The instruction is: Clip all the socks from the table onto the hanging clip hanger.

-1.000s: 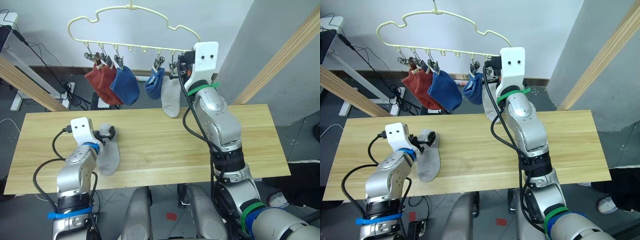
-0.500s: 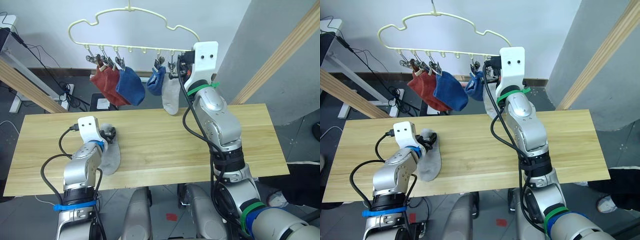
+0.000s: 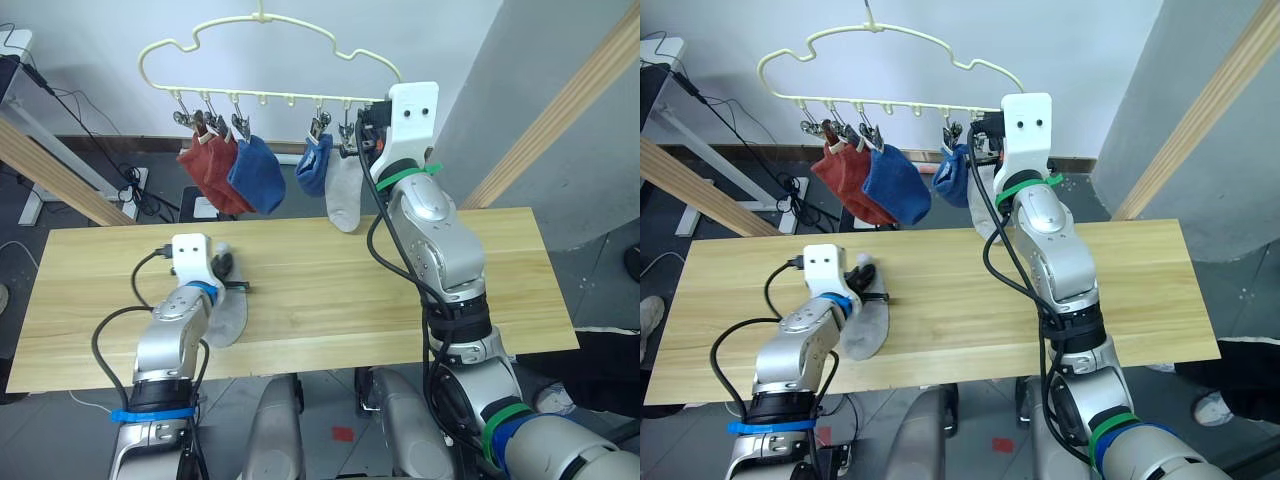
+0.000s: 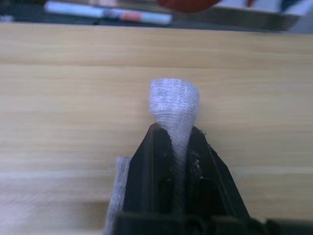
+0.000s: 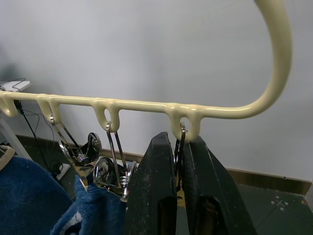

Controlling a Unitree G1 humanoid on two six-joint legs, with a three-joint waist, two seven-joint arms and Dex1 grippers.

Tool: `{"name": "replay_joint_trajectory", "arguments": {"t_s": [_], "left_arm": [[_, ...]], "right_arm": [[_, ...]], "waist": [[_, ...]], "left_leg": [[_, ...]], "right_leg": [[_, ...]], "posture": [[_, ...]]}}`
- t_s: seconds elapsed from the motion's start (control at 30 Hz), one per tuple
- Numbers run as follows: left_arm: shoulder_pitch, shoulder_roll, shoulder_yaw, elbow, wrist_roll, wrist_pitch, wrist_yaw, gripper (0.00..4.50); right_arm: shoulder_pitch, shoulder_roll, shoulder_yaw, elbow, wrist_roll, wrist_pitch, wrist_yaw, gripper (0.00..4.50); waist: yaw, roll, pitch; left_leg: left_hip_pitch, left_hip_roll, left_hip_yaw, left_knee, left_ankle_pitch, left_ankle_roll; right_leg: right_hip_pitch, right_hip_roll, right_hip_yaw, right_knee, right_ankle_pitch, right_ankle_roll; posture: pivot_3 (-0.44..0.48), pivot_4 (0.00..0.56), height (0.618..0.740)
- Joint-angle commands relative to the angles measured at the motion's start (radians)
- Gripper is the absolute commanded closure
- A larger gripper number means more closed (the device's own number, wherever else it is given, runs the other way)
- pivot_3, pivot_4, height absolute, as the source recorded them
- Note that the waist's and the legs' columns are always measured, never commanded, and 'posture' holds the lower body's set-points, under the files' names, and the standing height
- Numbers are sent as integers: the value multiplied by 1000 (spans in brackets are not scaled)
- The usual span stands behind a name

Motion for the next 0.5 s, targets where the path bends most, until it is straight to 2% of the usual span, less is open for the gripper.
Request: {"name": "replay_joint_trajectory", "arguments": {"t_s": [0.03,0.13,0.17,0.27,0.5], "left_arm": [[-46,-21,-150,-159,-13,-129,-179,4486],[-66,-33,-222,-191,-14,-168,-262,4486],[-74,-41,-248,-198,-20,-181,-293,4486],[-105,-74,-298,-183,-8,-232,-330,4486],[-290,-238,-302,116,113,-444,-200,4486]], "right_arm": [[-17,-6,6,-84,-5,19,8,4500],[-21,-13,4,-96,-4,37,8,4500],[-21,-16,3,-98,-4,41,9,4500],[-20,-22,1,-106,-3,51,10,4500],[-23,-22,1,-112,-4,65,6,4500]], "waist": [[9,0,0],[9,0,0],[4,0,0],[-12,0,0],[-15,0,0]], "left_leg": [[0,0,0,0,0,-1],[0,-1,1,0,1,-1],[0,-1,2,0,0,0],[0,0,2,-1,0,0],[0,-3,1,1,0,1]], "right_leg": [[0,0,0,0,0,0],[0,0,1,-1,0,0],[0,0,2,-1,0,0],[0,0,2,0,0,0],[0,1,1,0,1,1]], "posture": [[-58,372,740],[-58,372,740],[-100,365,740],[-100,365,740],[-119,366,740]]}}
